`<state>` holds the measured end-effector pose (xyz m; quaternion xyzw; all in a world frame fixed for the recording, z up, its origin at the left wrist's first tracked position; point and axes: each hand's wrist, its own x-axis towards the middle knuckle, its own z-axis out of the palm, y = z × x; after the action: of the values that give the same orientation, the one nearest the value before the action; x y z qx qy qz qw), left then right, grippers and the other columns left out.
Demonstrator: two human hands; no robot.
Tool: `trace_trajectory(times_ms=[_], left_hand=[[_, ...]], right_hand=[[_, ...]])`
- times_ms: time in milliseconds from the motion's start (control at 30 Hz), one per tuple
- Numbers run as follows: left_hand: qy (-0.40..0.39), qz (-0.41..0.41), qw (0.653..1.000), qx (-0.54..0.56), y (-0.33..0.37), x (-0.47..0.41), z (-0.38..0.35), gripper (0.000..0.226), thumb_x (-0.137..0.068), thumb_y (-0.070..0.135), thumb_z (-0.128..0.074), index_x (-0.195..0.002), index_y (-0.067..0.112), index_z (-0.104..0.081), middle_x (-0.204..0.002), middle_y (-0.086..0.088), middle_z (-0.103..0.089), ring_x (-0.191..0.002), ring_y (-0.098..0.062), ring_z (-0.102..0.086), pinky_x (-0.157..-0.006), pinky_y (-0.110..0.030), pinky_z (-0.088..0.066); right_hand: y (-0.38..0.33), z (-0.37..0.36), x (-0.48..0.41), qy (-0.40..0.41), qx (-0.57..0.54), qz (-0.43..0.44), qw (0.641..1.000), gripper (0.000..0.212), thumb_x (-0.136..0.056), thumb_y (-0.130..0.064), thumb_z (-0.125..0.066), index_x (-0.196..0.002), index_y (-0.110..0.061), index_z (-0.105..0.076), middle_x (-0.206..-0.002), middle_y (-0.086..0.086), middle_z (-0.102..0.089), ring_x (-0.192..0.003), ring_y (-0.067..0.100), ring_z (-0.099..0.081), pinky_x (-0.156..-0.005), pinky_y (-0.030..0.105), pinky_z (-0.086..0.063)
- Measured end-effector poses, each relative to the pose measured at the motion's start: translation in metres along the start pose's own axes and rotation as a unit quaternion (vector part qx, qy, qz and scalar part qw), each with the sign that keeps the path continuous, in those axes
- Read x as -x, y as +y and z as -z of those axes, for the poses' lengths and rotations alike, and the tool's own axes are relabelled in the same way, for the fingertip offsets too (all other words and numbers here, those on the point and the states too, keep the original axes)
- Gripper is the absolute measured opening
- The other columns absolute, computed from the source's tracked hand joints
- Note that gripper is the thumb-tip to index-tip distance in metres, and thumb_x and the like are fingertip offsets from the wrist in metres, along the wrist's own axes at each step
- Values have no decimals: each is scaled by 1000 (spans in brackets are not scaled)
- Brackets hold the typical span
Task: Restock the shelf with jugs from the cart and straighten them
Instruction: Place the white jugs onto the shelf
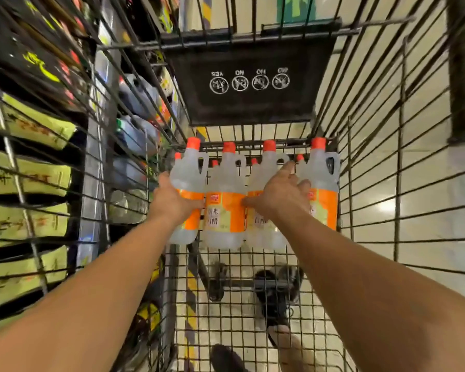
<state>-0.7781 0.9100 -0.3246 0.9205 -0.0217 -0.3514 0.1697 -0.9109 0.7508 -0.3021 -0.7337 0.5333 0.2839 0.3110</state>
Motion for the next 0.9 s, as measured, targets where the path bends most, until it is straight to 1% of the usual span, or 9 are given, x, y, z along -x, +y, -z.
trace_trajectory(times_ms=[100, 267, 467, 600, 700, 767, 833, 867, 900], left_hand=[[-12, 8, 999, 33, 0, -4, 5, 98, -59, 27, -94, -137, 20, -35, -110, 1, -57, -108, -28, -59, -89, -39, -49], [-27, 14, 998, 49, -3, -1, 9, 80, -52, 31, -96, -120, 16, -57, -108, -2, -69, -101, -26, -65, -92, -46, -53], [40, -32, 996, 74, -2, 27, 13, 87, -49, 32, -97, -109, 27, -34, -99, 6, -56, -90, -18, -56, -69, -31, -43], [66, -74, 991, 87, 5, 50, 20, 90, -49, 34, -96, -120, 26, -41, -112, 5, -60, -99, -18, -59, -78, -38, -52], [68, -87, 988, 108, 8, 74, 27, 94, -50, 38, -91, -128, 26, -41, -119, 2, -58, -107, -21, -59, -86, -44, -53], [72, -107, 984, 123, 8, 92, 34, 85, -53, 34, -92, -118, 33, -38, -119, 2, -57, -108, -21, -58, -85, -42, -53], [76, -125, 980, 131, 8, 113, 41, 84, -55, 30, -93, -117, 34, -36, -118, 3, -56, -109, -17, -57, -84, -38, -53], [78, -131, 978, 143, 8, 123, 46, 85, -55, 28, -93, -119, 33, -37, -114, 7, -57, -106, -8, -59, -80, -31, -54], [81, -137, 975, 157, 8, 135, 52, 86, -54, 27, -93, -120, 35, -38, -107, 14, -58, -98, 7, -58, -72, -18, -52]], right_hand=[[-3, 2, -2, -4, 4, -21, 1000, 126, -72, -51, -79, -152, -5, 7, -156, 12, -22, -144, 34, -13, -103, 47, -39], [0, -1, -5, -3, 21, -12, 1000, 126, -69, -55, -78, -151, -1, 2, -157, 13, -17, -146, 34, -9, -110, 44, -32], [7, -15, 6, 59, 8, 26, 998, 117, -57, -58, -83, -140, -6, -19, -139, 14, -32, -129, 34, -32, -105, 41, -34], [12, -23, 15, 58, -101, 25, 993, 113, -55, -42, -90, -138, -24, -14, -137, 14, -32, -123, 35, -42, -94, 46, -44], [20, -21, 27, 76, -166, 40, 982, 108, -55, -44, -89, -136, -29, -18, -124, 12, -44, -111, 35, -50, -86, 46, -50], [25, -18, 41, 93, -192, 81, 974, 106, -56, -46, -88, -135, -28, -20, -124, 9, -48, -110, 34, -53, -86, 48, -51], [28, -13, 57, 105, -212, 141, 961, 104, -55, -47, -88, -135, -27, -23, -124, 4, -50, -110, 29, -55, -86, 51, -51], [30, -10, 66, 105, -221, 172, 954, 105, -55, -45, -88, -136, -27, -24, -125, 1, -49, -111, 26, -54, -86, 51, -51], [30, -6, 75, 104, -226, 201, 947, 109, -54, -43, -90, -138, -27, -23, -130, -2, -46, -115, 24, -52, -88, 50, -51]])
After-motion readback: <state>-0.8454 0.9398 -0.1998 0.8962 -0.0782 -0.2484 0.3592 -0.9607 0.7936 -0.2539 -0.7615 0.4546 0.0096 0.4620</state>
